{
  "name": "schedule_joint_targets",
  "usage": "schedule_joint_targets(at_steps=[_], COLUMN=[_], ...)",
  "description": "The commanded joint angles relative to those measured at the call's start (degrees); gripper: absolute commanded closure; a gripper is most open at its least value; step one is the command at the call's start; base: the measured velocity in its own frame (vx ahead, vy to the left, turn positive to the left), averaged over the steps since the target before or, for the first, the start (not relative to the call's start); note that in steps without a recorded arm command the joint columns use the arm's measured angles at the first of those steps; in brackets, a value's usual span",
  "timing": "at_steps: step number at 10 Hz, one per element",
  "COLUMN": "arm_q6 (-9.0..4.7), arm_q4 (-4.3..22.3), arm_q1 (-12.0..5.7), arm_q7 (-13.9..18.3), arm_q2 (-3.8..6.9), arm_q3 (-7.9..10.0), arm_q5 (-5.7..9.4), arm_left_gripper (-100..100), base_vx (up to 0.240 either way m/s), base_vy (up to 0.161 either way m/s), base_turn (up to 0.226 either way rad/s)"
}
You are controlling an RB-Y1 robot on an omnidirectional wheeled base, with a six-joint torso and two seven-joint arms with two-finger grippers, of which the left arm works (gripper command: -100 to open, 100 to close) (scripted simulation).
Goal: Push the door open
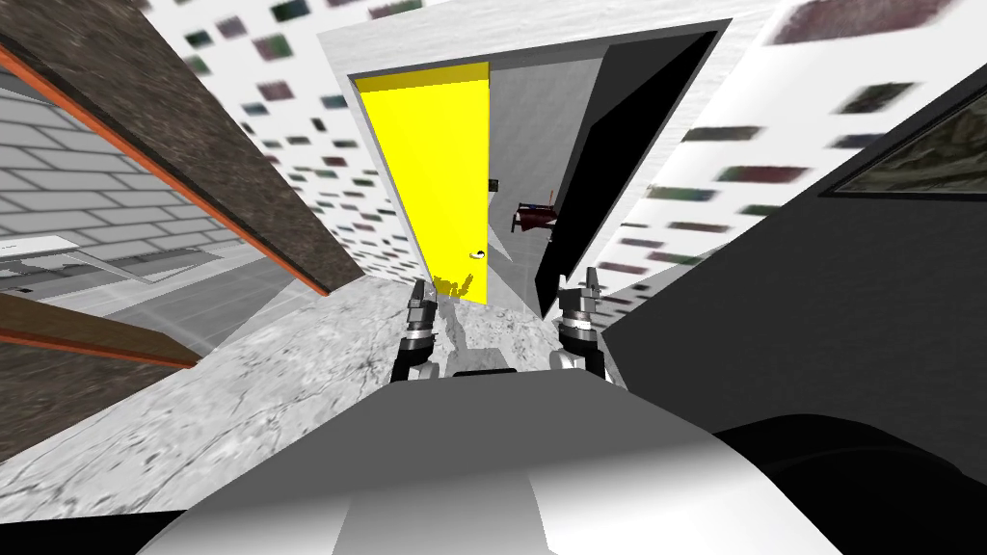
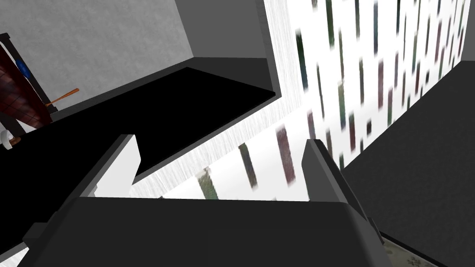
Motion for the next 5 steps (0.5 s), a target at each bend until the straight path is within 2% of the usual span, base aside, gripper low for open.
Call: schedule_joint_targets(at_steps=[1,3,5], arm_q6=[-0.46,-0.97,-1.35], arm_q4=[2.2,4.8,6.6], arm_q1=[-0.78,-1.7,-2.37], arm_q7=[-0.5,-1.1,-1.6], arm_q2=[0.61,1.12,1.42], arm_q3=[-1.24,-2.71,-3.77], arm_q5=[1.06,2.17,2.97], arm_left_gripper=[-100,-100,-100], base_vx=[0.133,0.172,0.105], base_vy=[0.02,0.023,0.02], base_turn=[0.023,0.021,0.016])
